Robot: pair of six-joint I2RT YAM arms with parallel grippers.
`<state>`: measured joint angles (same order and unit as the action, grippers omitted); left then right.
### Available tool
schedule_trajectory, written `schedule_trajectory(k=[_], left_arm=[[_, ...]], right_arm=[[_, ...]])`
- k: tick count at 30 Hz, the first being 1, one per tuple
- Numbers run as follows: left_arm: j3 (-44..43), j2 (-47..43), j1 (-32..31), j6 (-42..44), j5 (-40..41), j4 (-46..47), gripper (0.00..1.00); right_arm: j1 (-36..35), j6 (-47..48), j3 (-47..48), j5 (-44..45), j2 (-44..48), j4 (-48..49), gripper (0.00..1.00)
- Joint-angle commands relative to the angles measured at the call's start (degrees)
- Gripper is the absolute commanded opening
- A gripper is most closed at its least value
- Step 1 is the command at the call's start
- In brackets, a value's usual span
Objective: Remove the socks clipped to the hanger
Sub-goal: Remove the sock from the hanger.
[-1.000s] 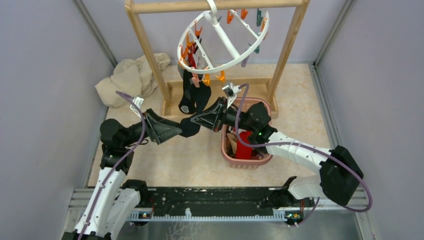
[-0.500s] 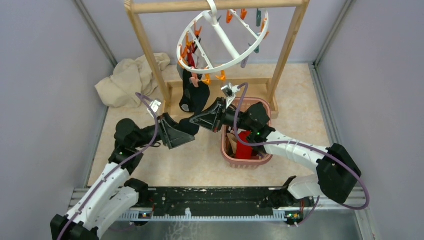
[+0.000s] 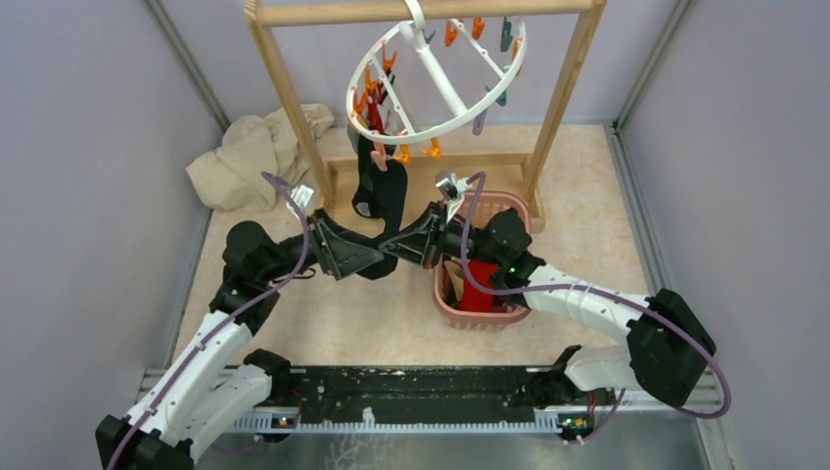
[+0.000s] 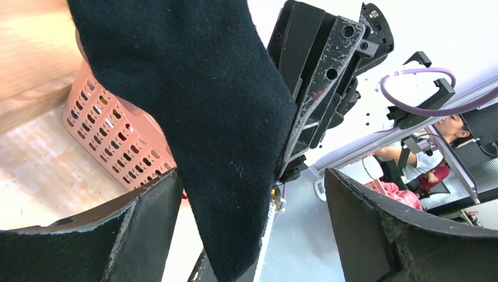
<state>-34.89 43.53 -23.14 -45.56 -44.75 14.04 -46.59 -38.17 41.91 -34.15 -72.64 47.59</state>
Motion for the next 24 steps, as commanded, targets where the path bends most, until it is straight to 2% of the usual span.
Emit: schedule_trajectory(k=[1,4,13,22,24], left_arm=[[-1.71,0.41,-0.24,1.24,0.76,0.05,0.93],[-1.35,0.76,-0.2,0.59,0.13,1.47,0.83],[-0.25,1.33,-0.24,-0.93,-0.73,4.02,0.61],[-0.19,0.84,-0.31,-1.51,-1.75,3.99,0.44],[0.04,0.47,-0.33,-1.42,-1.66,3.82,0.36]], right_arm=[[0.46,1.19,-0.89,0.46,3.47,1.89,0.0],[0.44,1.25,-1.21,0.71,3.96,1.8,0.0],[0.47,1.46,-2.12,1.46,4.53,1.62,0.0],[0.43,1.83,-1.65,2.73,4.36,1.36,0.0],[0.45,1.79,-1.37,2.62,3.99,1.53,0.0]])
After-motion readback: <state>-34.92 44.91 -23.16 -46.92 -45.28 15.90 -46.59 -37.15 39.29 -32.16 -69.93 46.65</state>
